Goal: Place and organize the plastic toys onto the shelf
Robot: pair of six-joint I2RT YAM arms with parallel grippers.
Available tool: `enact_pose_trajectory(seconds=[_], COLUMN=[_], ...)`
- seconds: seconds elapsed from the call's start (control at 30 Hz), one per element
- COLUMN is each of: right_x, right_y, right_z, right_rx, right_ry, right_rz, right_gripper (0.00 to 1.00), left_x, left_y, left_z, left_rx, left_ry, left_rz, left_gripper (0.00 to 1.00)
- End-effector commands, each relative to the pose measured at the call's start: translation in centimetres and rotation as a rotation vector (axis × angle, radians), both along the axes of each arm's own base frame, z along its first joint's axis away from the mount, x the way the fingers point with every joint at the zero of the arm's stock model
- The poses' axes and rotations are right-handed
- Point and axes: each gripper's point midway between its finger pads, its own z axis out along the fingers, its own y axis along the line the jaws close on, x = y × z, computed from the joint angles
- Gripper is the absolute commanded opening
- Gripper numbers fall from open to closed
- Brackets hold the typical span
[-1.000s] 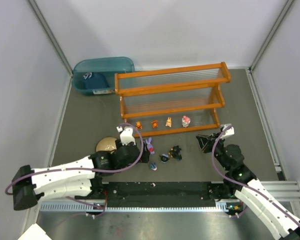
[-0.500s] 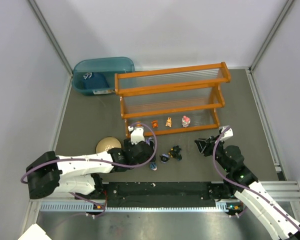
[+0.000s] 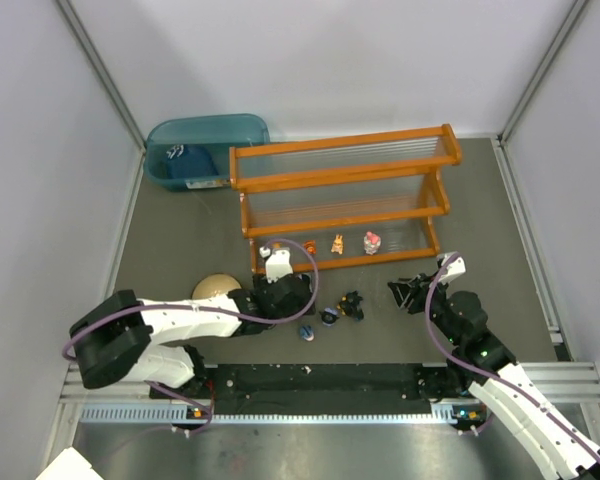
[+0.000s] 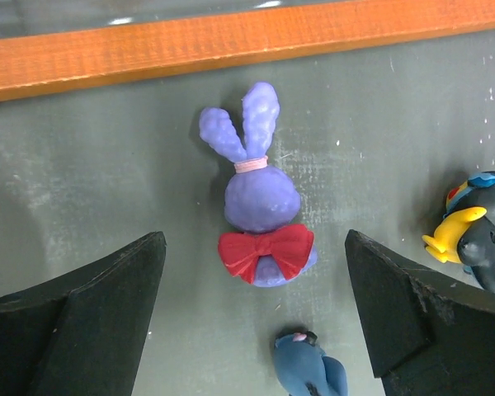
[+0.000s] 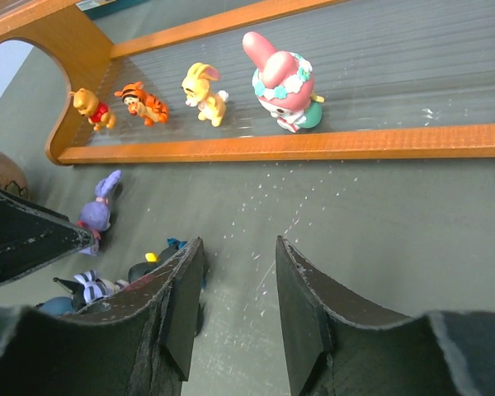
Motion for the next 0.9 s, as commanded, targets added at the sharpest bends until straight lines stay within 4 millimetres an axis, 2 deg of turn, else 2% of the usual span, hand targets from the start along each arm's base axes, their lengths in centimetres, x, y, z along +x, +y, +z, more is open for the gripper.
enact_pose_trajectory(seconds=[0.0, 0.2, 0.87], right_x=[0.2, 0.2, 0.1], right_y=[0.3, 0.3, 0.4], right_z=[2.1, 2.1, 1.9], right_rx=[0.018, 0.014, 0.015], right_ry=[-0.059, -0.063, -0.054], right_rz=[0.014, 0.015, 0.015], right_gripper=[0.41, 0.43, 0.43], left_x=[0.9, 0.7, -0.8], left_y=[-2.6, -3.4, -2.1], left_z=[1.2, 0.7, -1.0], left_rx=[-0.076, -0.107, -0.102], left_ry=[-0.015, 0.002, 0.054], left_rz=[-0.019, -0.032, -0.038], left_gripper=[0.94, 0.84, 0.54])
